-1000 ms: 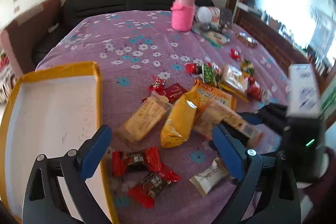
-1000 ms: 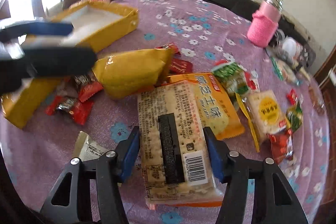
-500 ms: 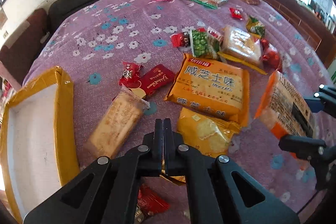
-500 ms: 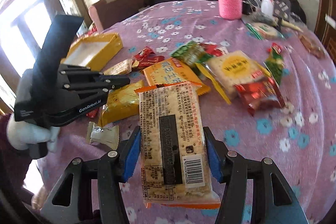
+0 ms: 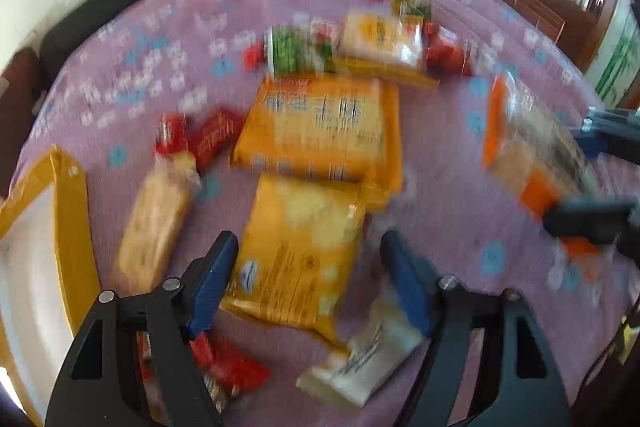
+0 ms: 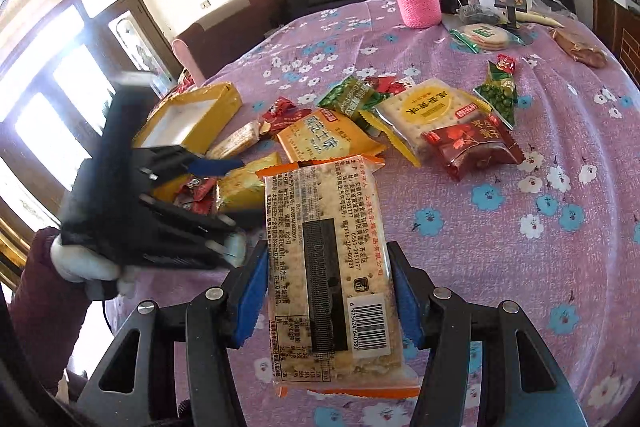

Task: Organize snacks
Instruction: 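Grasp the clear barcode cracker pack with right tool while left grasps yellow sandwich-cracker pack, then carry both packs over the yellow box and open both tools to drop them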

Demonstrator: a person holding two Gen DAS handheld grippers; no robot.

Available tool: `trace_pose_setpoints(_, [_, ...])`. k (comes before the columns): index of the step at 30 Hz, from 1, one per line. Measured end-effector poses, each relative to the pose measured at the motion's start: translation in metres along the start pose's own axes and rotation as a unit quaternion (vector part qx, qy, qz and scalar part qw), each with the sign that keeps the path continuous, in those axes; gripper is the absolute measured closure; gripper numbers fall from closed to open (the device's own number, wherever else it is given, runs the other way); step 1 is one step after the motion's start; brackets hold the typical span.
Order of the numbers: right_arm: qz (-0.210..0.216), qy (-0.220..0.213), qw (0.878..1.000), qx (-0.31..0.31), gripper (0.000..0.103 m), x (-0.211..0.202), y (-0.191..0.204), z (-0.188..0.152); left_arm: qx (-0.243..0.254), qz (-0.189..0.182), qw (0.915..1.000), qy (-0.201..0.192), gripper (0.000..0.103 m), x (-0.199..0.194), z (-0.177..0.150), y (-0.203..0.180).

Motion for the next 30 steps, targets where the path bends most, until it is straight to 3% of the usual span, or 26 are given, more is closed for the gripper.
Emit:
trace_pose_setpoints(1, [-0.001,-0.001,1.0,-0.001,0.046,0.0,0.003,0.0,-0.008,0.004,0.9999,0.007,0.052,0.002,0.001,0.002])
trace_pose_setpoints(2, [-0.001,0.0,1.0,-0.002,0.046,0.0,0.006,0.0,-0.024,-0.003,0.9997,0.003,0.059,0.001,0.003,0.006])
trace_pose_setpoints(7, [-0.002,-0.007,1.0,-0.02,0.046,-0.006,0.028,0.004,-0.072,-0.012,0.9969,-0.03,0.061,-0.017,-0.002,0.016])
trace_pose_setpoints(10, [0.006,-0.016,0.999,-0.03,0.046,-0.013,0.045,0.009,-0.108,-0.038,0.9917,-0.058,0.061,-0.047,-0.012,0.028])
trace_pose_setpoints(13, [0.035,-0.016,0.999,-0.037,0.046,-0.013,0.072,0.018,-0.143,-0.039,0.9846,-0.092,0.06,-0.09,-0.026,0.051])
trace_pose_setpoints(16, [0.068,-0.008,0.997,-0.047,0.046,-0.004,0.105,0.03,-0.171,0.021,0.9786,-0.113,0.06,-0.132,-0.049,0.088])
trace_pose_setpoints(18, [0.094,0.001,0.994,-0.053,0.046,0.007,0.134,0.041,-0.192,0.081,0.971,-0.117,0.06,-0.151,-0.068,0.12])
trace_pose_setpoints(23, [0.15,0.038,0.986,-0.058,0.046,0.059,0.21,0.064,-0.262,0.162,0.9472,-0.09,0.06,-0.154,-0.125,0.194])
trace_pose_setpoints(26, [0.157,0.078,0.983,-0.056,0.046,0.105,0.246,0.066,-0.291,0.162,0.9394,-0.079,0.06,-0.143,-0.151,0.221])
trace_pose_setpoints(30, [0.128,0.108,0.983,-0.07,0.046,0.159,0.278,0.062,-0.317,0.157,0.933,-0.065,0.06,-0.125,-0.174,0.246])
Point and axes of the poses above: each gripper's, at about its wrist camera, not at the fingertips, and x roughly the way its jaws point, y to its left, z to its top, the point moved 4 cm from there along x, roughly the way its jaws point, and after that the axes turned 2 degrees about x, right-handed, at the moved point
